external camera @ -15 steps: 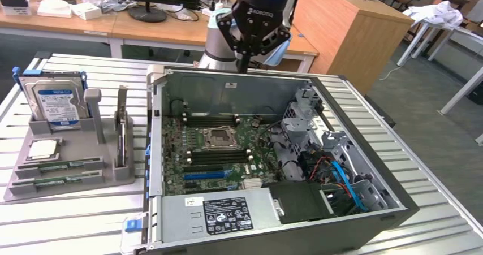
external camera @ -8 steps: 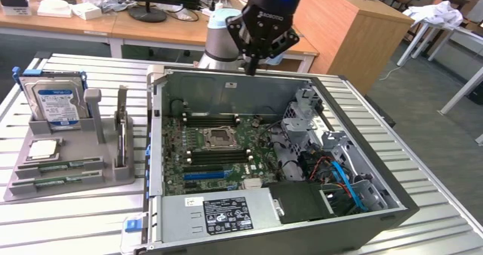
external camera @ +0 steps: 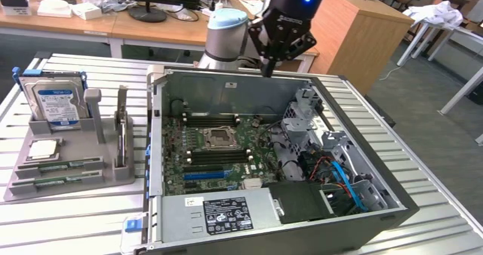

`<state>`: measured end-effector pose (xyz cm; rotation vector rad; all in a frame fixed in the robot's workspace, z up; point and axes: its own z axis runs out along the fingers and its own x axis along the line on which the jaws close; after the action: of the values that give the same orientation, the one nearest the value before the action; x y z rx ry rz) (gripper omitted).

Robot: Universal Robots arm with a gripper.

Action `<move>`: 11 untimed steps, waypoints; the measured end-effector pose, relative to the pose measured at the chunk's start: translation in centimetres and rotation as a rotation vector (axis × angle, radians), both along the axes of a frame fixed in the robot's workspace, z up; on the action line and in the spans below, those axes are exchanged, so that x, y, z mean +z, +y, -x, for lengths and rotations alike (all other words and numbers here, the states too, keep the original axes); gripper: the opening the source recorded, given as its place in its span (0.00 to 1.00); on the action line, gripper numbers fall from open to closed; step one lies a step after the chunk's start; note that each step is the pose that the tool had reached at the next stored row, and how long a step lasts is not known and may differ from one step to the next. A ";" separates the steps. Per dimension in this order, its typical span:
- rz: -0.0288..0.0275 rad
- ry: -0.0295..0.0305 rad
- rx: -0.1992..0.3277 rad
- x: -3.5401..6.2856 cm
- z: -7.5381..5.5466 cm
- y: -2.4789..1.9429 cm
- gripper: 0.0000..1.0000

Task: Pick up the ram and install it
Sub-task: 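Reach for the ram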

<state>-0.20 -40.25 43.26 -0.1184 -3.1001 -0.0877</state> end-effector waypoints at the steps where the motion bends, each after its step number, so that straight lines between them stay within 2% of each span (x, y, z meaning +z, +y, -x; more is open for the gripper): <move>1: 0.0001 -0.0003 0.000 0.00 -0.5 0.00 0.10; 3: 0.0001 -0.0039 0.000 -0.01 -1.4 0.00 0.10; 4: 0.0002 -0.0089 0.000 -0.02 -1.7 -0.01 0.10; 6: 0.0001 -0.0294 0.000 -0.06 -2.1 0.00 0.10; 7: 0.0001 -0.0374 0.000 -0.13 -2.1 0.00 0.10; 8: 0.0000 -0.0408 0.000 -0.25 -2.1 0.00 0.10; 11: 0.0002 -0.0445 0.000 -0.44 -1.4 -0.07 0.10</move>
<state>1.24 -40.32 42.82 -0.1181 -3.1445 -0.0913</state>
